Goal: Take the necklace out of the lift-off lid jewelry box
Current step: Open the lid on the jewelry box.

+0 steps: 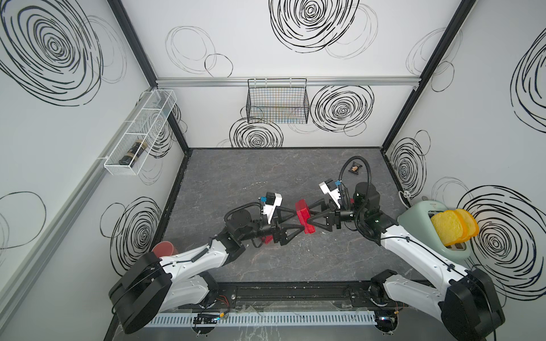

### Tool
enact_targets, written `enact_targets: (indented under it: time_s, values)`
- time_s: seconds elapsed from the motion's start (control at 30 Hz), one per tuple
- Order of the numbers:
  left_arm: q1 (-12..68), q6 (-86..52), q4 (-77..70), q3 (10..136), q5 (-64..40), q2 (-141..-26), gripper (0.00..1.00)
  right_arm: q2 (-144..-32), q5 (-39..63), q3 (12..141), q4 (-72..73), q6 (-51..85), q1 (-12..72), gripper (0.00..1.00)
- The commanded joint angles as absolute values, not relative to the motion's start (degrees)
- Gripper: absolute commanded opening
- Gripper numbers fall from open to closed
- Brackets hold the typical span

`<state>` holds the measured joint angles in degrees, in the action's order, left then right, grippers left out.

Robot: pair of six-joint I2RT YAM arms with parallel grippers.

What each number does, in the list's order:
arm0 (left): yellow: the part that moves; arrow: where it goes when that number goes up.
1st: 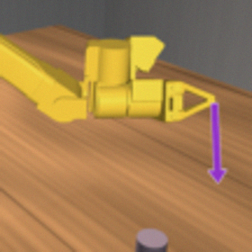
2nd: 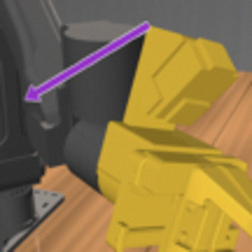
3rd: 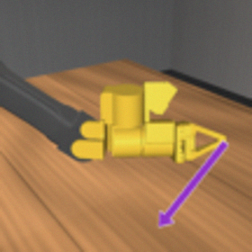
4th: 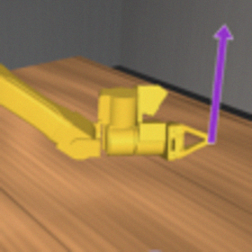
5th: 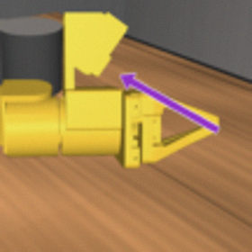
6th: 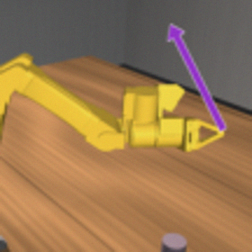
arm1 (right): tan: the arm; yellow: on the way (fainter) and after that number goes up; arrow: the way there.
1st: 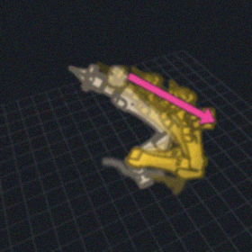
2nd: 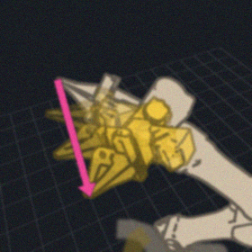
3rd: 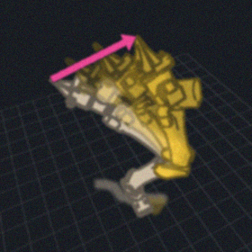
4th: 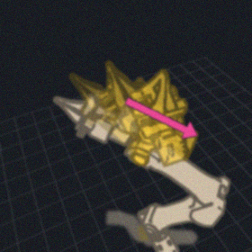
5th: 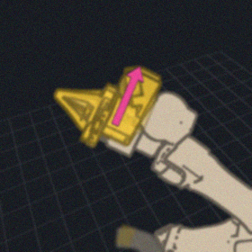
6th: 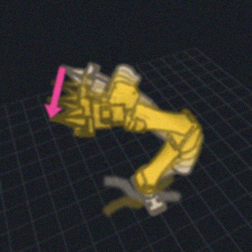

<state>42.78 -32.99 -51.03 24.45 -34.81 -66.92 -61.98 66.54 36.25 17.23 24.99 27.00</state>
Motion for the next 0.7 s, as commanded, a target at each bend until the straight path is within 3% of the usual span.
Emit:
enact_targets:
  time_s: [0.0, 0.37, 0.67]
  values:
    - [43.4, -31.8, -51.3, 26.5, -32.8, -66.2, 0.92, -60.6, 69.0, 36.1, 19.3, 25.2, 28.2, 0.63]
    - [43.4, -33.2, -55.5, 25.4, -34.3, -66.1, 0.89, -60.0, 70.1, 34.9, 23.0, 27.5, 28.1, 0.63]
    - [43.2, -35.9, -62.2, 23.4, -36.2, -65.7, 0.62, -60.4, 69.2, 34.7, 24.6, 28.9, 27.7, 0.62]
